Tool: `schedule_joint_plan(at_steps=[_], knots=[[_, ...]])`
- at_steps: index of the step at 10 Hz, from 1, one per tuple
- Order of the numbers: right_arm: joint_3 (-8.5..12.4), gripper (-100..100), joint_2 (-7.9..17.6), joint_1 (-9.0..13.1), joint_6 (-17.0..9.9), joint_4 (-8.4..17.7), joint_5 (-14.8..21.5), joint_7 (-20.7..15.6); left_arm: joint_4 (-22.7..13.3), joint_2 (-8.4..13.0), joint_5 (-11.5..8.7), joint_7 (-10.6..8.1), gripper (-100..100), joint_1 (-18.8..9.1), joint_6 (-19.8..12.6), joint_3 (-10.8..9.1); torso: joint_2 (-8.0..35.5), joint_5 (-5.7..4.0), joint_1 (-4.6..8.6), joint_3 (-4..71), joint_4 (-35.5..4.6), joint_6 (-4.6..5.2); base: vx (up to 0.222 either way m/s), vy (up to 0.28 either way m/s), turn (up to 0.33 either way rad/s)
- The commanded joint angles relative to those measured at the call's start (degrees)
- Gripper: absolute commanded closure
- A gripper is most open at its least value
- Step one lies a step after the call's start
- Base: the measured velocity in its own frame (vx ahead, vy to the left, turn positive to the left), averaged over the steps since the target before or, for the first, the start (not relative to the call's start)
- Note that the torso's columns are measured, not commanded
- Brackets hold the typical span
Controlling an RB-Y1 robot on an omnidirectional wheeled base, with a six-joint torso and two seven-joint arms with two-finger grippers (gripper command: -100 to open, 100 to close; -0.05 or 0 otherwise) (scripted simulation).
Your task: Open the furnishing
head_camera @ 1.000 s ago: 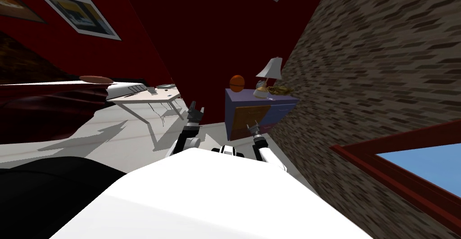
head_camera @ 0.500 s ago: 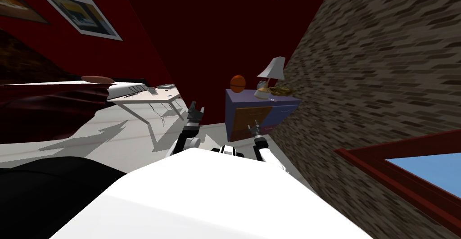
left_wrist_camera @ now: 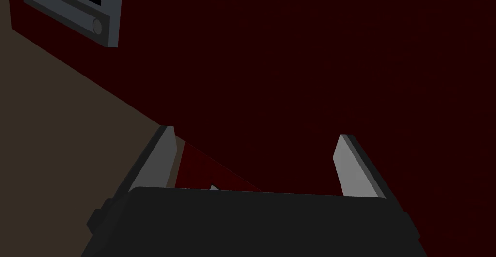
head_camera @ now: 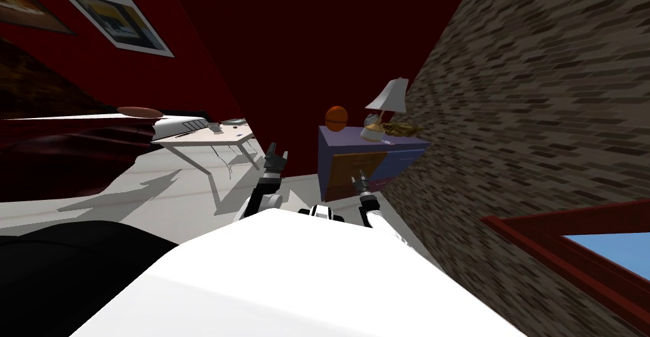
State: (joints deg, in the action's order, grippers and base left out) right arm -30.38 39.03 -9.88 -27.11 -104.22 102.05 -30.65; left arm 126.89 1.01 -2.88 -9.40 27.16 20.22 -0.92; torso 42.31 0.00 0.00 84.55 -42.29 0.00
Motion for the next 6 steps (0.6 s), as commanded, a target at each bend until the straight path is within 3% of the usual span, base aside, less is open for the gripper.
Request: schedule_joint_plan(at_steps=[1, 6], knots=[[-1.4, -100, 1.9, 0.9, -2.3, 1.7, 4.2, -0.9, 0.0, 0.0, 0.0, 0.0, 0, 0.0, 0.0, 0.0, 0.0, 0.0, -0.01, 0.0, 0.0, 0.0, 0.05, 0.012, 0.02], [-3.6, -100, 5.5, 2.3, -5.8, 4.2, 11.7, -2.4, 0.0, 0.0, 0.0, 0.0, 0, 0.0, 0.0, 0.0, 0.0, -0.01, 0.02, 0.0, 0.0, 0.01, 0.049, 0.005, 0.02]])
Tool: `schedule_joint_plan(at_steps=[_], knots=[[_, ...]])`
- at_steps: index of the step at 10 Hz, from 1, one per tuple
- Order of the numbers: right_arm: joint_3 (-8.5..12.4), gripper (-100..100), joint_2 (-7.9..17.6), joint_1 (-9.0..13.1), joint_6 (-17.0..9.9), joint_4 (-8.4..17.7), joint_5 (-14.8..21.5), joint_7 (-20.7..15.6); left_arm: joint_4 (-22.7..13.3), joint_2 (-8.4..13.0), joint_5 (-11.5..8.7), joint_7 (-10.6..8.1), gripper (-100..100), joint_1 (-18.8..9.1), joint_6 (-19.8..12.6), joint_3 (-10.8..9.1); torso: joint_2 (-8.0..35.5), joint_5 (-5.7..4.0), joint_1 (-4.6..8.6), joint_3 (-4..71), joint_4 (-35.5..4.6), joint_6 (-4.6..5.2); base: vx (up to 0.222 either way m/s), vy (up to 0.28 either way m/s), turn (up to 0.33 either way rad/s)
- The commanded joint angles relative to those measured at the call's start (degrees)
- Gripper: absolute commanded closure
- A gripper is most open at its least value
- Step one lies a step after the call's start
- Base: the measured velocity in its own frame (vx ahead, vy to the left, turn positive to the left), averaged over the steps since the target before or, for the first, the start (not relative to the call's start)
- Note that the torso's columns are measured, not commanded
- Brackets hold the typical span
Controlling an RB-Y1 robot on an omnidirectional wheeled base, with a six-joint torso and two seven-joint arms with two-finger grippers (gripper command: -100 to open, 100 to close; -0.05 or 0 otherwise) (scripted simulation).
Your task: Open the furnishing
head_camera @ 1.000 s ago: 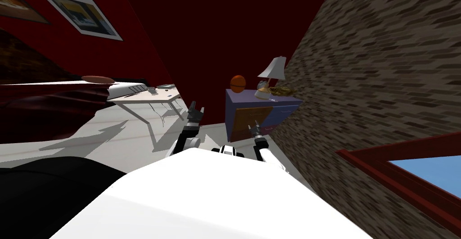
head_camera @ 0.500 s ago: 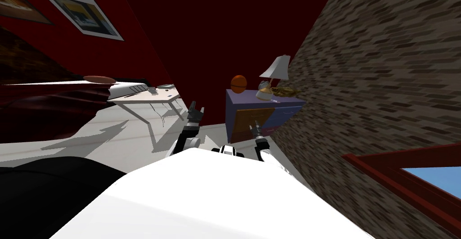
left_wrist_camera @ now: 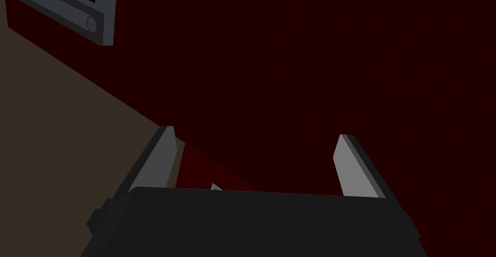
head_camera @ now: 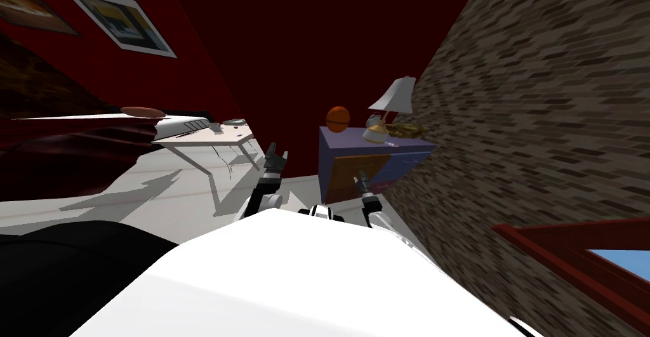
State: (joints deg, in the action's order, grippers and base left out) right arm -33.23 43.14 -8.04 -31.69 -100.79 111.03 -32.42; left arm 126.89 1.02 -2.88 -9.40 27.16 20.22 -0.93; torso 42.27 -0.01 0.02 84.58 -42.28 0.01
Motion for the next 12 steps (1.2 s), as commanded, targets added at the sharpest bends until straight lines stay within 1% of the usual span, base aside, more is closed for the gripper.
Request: schedule_joint_plan(at_steps=[1, 3, 5, 6, 7, 8, 9, 10, 11, 12], knots=[[-1.4, -100, 2.4, 0.8, -2.2, 1.4, 4.4, -1.0, 0.0, 0.0, 0.0, 0.0, 0, 0.0, 0.0, 0.0, 0.0, 0.0, 0.0, 0.0, 0.0, 0.0, 0.046, -0.002, 0.026], [-2.3, -100, 4.2, 1.3, -3.6, 2.2, 7.3, -1.7, 0.0, 0.0, 0.0, 0.0, 0, 0.0, 0.0, 0.0, 0.0, 0.01, -0.05, 0.0, 0.0, -0.01, 0.049, 0.01, 0.019], [-2.9, -100, 5.6, 1.6, -4.6, 2.8, 9.2, -2.1, 0.0, 0.0, 0.0, 0.0, 0, 0.0, 0.0, 0.0, 0.0, 0.01, -0.03, 0.0, 0.0, 0.0, 0.038, 0.004, 0.011], [-2.7, -100, 5.1, 1.5, -4.2, 2.5, 8.6, -2.0, 0.0, 0.0, 0.0, 0.0, 0, 0.0, 0.0, 0.0, 0.0, 0.0, 0.0, 0.0, 0.0, 0.0, 0.015, -0.001, 0.002], [-1.4, -100, 6.1, 2.6, -2.7, 2.3, 7.3, -1.8, 0.0, 0.0, 0.0, 0.0, 0, 0.0, 0.0, 0.0, 0.1, 0.0, 0.0, -0.1, 0.0, 0.0, 0.055, 0.045, 0.017], [-2.3, -100, 5.7, 2.4, -3.9, 3.2, 8.3, -1.4, 0.0, 0.0, 0.0, 0.0, 0, 0.0, 0.0, 0.01, -0.1, 0.04, -0.15, 0.0, 0.0, -0.02, 0.035, 0.029, 0.005], [-2.3, 100, 5.8, 2.6, -3.8, 3.2, 8.2, -1.2, 0.0, 0.0, 0.0, 0.0, 0, 0.0, 0.0, 0.0, 0.0, 0.03, -0.07, 0.0, 0.0, 0.0, 0.005, 0.005, 0.0], [-2.5, 100, 6.3, 2.2, -3.8, 2.3, 8.5, -1.1, 0.0, 0.0, 0.0, 0.0, 0, 0.0, 0.0, 0.0, 0.1, -0.01, 0.04, -0.1, 0.0, 0.0, -0.107, -0.028, -0.083], [-2.5, 100, 6.4, 2.1, -3.8, 2.0, 8.6, -1.0, 0.0, 0.0, 0.0, 0.0, 0, 0.0, 0.0, 0.0, 0.2, -0.2, 0.3, -0.1, 0.2, 0.04, -0.179, -0.043, -0.081], [-2.6, 100, 6.7, 1.9, -3.8, 1.6, 8.7, -0.9, 0.0, 0.0, 0.0, 0.0, 0, 0.0, 0.0, 0.0, 0.1, -0.16, 0.32, -0.1, 0.1, 0.02, -0.174, -0.077, -0.057]])
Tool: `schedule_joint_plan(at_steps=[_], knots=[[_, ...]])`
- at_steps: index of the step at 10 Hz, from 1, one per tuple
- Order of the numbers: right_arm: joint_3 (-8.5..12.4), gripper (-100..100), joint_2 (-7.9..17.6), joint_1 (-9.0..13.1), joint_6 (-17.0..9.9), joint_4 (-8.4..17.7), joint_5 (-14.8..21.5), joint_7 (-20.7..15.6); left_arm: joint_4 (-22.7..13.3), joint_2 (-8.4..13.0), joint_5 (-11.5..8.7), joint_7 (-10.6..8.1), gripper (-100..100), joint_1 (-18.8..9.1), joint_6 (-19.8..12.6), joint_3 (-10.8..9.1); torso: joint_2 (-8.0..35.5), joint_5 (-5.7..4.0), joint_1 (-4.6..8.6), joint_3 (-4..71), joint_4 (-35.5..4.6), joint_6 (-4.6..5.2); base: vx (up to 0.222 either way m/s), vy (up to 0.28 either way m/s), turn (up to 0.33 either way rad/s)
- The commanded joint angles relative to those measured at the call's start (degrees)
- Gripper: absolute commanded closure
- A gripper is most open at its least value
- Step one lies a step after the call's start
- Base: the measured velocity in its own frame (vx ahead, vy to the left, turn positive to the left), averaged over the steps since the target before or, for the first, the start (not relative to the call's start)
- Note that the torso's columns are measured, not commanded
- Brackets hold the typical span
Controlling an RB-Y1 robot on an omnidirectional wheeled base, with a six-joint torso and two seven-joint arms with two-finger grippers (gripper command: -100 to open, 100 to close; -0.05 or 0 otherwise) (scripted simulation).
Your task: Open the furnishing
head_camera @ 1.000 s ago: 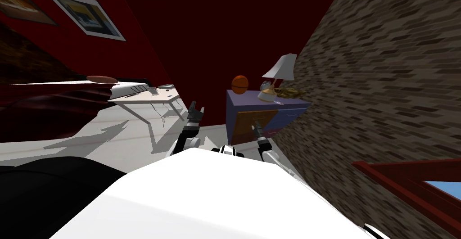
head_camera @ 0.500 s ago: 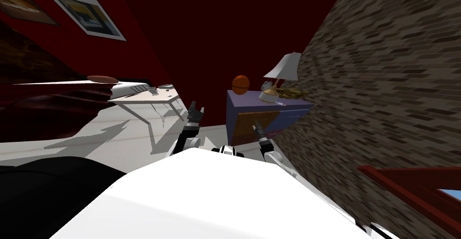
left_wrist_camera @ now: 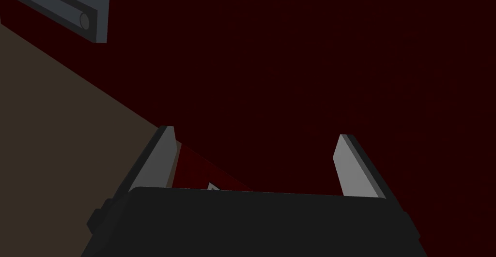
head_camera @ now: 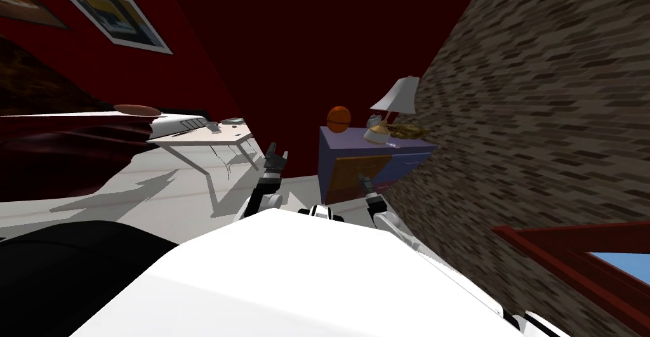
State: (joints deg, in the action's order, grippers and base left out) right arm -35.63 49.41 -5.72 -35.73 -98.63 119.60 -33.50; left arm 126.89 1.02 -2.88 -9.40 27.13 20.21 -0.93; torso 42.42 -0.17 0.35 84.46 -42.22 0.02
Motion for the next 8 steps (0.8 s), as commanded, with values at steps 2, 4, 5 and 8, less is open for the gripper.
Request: schedule_joint_plan(at_steps=[2, 4, 5, 8], knots=[[-0.2, 100, 0.5, -0.5, 0.3, -0.8, 0.1, 0.1, 0.0, 0.0, 0.0, 0.0, 0, 0.0, 0.0, 0.0, -0.1, 0.14, -0.3, 0.1, -0.1, -0.03, -0.126, -0.051, -0.029], [0.5, -100, 0.4, 0.3, 0.7, -0.5, -0.4, 0.0, 0.0, 0.0, 0.0, 0.0, 0, 0.0, 0.0, 0.01, -0.7, 0.27, -0.71, 0.5, 0.1, -0.07, 0.093, 0.055, 0.04], [0.8, -100, 0.4, 0.6, 0.9, -0.3, -0.6, -0.1, 0.0, 0.0, 0.0, 0.0, 0, 0.0, 0.0, 0.01, -0.7, 0.26, -0.64, 0.5, 0.1, -0.05, 0.171, 0.068, 0.03], [2.3, -100, 1.5, 1.9, 2.7, -0.6, -2.1, 0.2, 0.0, 0.0, 0.0, 0.0, 0, 0.0, 0.0, 0.01, 0.2, 0.13, -0.19, -0.1, -0.1, 0.01, 0.111, 0.054, 0.024]])
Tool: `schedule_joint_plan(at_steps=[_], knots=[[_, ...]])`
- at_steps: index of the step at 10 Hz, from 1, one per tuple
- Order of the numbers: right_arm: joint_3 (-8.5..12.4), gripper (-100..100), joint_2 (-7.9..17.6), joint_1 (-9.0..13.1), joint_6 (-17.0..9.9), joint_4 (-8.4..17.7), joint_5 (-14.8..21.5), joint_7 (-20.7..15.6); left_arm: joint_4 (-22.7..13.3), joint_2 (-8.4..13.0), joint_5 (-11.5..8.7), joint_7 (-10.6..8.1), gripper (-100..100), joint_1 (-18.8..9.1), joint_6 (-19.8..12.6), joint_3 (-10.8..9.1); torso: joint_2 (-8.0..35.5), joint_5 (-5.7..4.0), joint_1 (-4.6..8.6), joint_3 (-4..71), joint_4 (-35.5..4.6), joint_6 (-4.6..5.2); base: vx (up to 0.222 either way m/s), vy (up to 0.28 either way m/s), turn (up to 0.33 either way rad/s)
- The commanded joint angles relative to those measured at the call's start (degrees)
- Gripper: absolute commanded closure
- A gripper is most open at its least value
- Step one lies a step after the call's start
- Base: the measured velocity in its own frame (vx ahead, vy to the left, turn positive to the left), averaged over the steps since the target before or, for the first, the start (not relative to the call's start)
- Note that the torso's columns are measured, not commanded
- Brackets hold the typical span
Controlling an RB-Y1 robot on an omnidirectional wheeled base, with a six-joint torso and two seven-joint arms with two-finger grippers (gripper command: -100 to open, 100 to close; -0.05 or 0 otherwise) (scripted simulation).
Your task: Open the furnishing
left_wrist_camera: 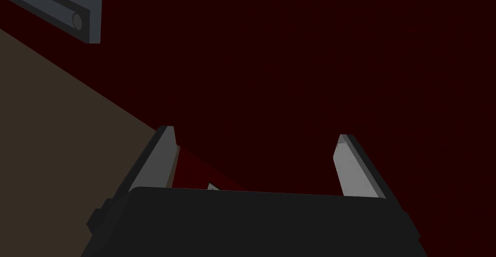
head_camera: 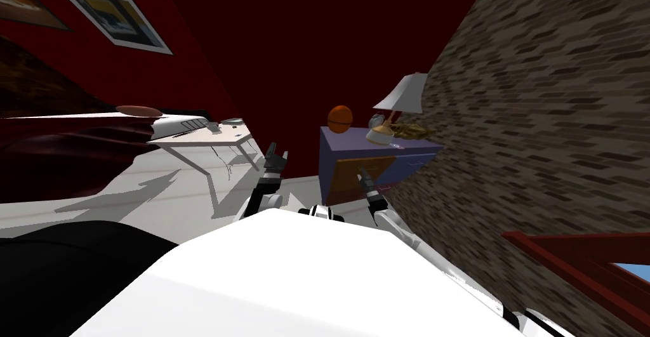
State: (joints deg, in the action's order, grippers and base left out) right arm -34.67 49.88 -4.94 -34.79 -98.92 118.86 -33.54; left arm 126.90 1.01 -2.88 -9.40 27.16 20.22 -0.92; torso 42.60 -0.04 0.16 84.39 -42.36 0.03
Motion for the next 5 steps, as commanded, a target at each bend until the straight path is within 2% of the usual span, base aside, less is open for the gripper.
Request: schedule_joint_plan(at_steps=[1, 2, 3, 5], knots=[[0.8, -100, 0.5, 0.7, 1.0, -0.2, -0.9, 0.0, 0.0, 0.0, 0.0, 0.0, 0, 0.0, 0.0, 0.0, 0.0, 0.03, -0.13, 0.0, 0.0, -0.02, 0.049, 0.035, 0.005], [1.0, 100, 0.5, 0.8, 1.3, -0.3, -1.0, 0.0, 0.0, 0.0, 0.0, 0.0, 0, 0.0, 0.0, 0.0, 0.0, 0.03, -0.09, 0.0, 0.0, -0.01, 0.009, 0.006, 0.0], [0.8, 100, 1.1, 0.6, 1.4, -1.1, -0.8, 0.2, 0.0, 0.0, 0.0, 0.0, 0, 0.0, 0.0, 0.0, -0.1, 0.01, -0.05, 0.0, 0.0, -0.01, -0.099, -0.048, -0.061], [0.7, 100, 1.5, 0.4, 1.5, -1.7, -0.7, 0.3, 0.0, 0.0, 0.0, 0.0, 0, 0.0, 0.0, 0.0, 0.2, 0.02, 0.07, -0.1, -0.1, 0.13, -0.177, -0.056, -0.058]])
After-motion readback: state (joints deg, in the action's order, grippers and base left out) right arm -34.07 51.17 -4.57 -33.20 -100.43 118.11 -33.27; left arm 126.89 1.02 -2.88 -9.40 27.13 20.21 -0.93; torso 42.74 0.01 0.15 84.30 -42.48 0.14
